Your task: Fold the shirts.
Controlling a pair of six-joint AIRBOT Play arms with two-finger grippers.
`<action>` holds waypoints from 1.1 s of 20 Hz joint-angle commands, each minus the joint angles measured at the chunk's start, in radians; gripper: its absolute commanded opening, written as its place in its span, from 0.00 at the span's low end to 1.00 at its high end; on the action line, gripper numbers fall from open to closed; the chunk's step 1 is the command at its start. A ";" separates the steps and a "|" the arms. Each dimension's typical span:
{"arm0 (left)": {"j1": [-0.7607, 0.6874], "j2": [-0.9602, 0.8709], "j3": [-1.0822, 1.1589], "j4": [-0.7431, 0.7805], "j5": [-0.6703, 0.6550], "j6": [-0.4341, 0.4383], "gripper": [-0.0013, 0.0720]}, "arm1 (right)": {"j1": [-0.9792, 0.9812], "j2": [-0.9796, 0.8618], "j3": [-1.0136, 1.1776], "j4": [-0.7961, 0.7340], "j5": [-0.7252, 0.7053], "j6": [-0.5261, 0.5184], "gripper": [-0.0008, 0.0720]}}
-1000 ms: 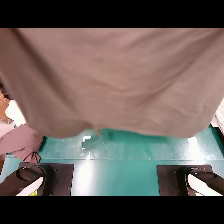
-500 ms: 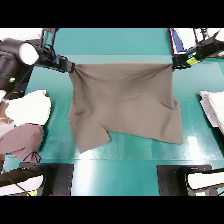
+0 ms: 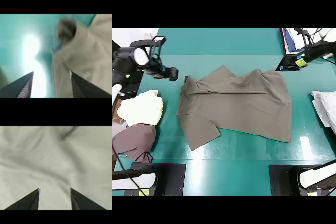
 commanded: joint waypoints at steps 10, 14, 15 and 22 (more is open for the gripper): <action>0.160 0.224 -0.634 -0.343 0.102 0.050 0.76 | -0.129 0.414 -0.681 0.313 -0.112 -0.137 0.62; 0.124 0.207 -0.669 -0.385 0.169 0.078 0.76 | -0.129 0.433 -0.693 0.314 -0.111 -0.137 0.62; 0.109 0.195 -0.669 -0.406 0.178 0.079 0.75 | -0.129 0.433 -0.693 0.314 -0.111 -0.137 0.62; 0.059 0.200 -0.647 -0.458 0.198 0.079 0.06 | -0.129 0.434 -0.699 0.167 -0.047 -0.118 0.62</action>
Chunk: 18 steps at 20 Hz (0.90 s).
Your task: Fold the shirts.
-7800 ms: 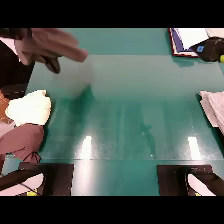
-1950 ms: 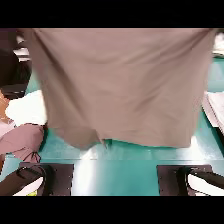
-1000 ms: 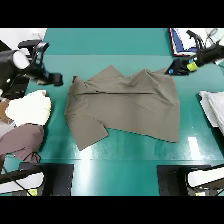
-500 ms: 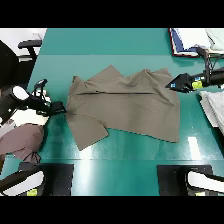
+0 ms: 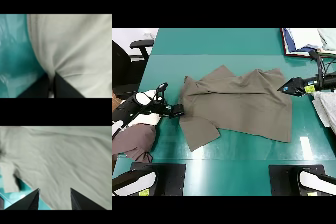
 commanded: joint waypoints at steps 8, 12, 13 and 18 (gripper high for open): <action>-0.010 0.157 0.084 -0.026 -0.054 0.044 0.06 | -0.362 0.181 -0.446 -0.386 0.045 0.088 0.69; -0.010 0.157 0.084 -0.027 -0.053 0.043 0.06 | -0.484 0.185 -0.622 -0.328 0.006 0.081 0.70; -0.010 0.157 0.084 -0.026 -0.053 0.043 0.06 | -0.480 0.185 -0.648 -0.294 -0.013 0.063 0.68; -0.010 0.157 0.084 -0.027 -0.053 0.043 0.06 | -0.338 0.151 -0.689 -0.261 -0.085 0.080 0.62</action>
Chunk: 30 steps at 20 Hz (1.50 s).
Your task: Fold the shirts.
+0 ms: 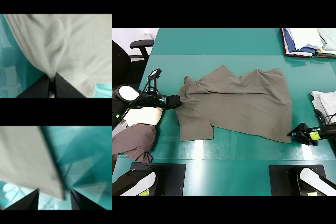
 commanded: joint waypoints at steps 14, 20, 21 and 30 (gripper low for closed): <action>-0.001 0.351 0.533 -0.003 -0.076 -0.002 0.06 | 0.317 0.273 0.765 -0.006 -0.070 0.011 0.03; -0.001 0.369 1.065 -0.002 -0.087 -0.049 0.06 | 0.212 0.326 1.287 -0.010 -0.038 0.012 0.03; -0.001 0.369 1.122 0.001 -0.085 -0.056 0.06 | 0.178 0.323 1.352 -0.010 -0.020 0.019 0.03; -0.001 0.277 1.137 0.192 -0.323 -0.150 0.06 | 0.105 0.130 1.503 0.006 0.168 0.127 0.03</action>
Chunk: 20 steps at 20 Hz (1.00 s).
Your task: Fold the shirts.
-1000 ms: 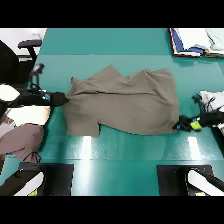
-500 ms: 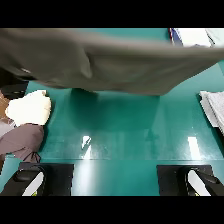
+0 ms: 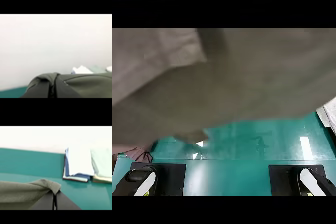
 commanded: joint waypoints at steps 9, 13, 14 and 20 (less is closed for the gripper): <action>0.001 -0.539 -0.511 0.040 -0.155 0.007 0.06 | 0.347 -0.558 -0.337 -0.250 0.113 0.068 0.03; 0.001 -0.801 -0.468 0.039 0.009 0.066 0.06 | 0.350 -0.840 -0.161 -0.248 0.103 0.068 0.03; 0.001 -0.846 -0.436 0.039 0.040 0.083 0.06 | 0.350 -0.896 -0.095 -0.248 0.092 0.068 0.03; 0.001 -0.903 -0.311 0.051 0.003 0.082 0.06 | 0.350 -0.923 -0.048 -0.248 0.023 0.042 0.03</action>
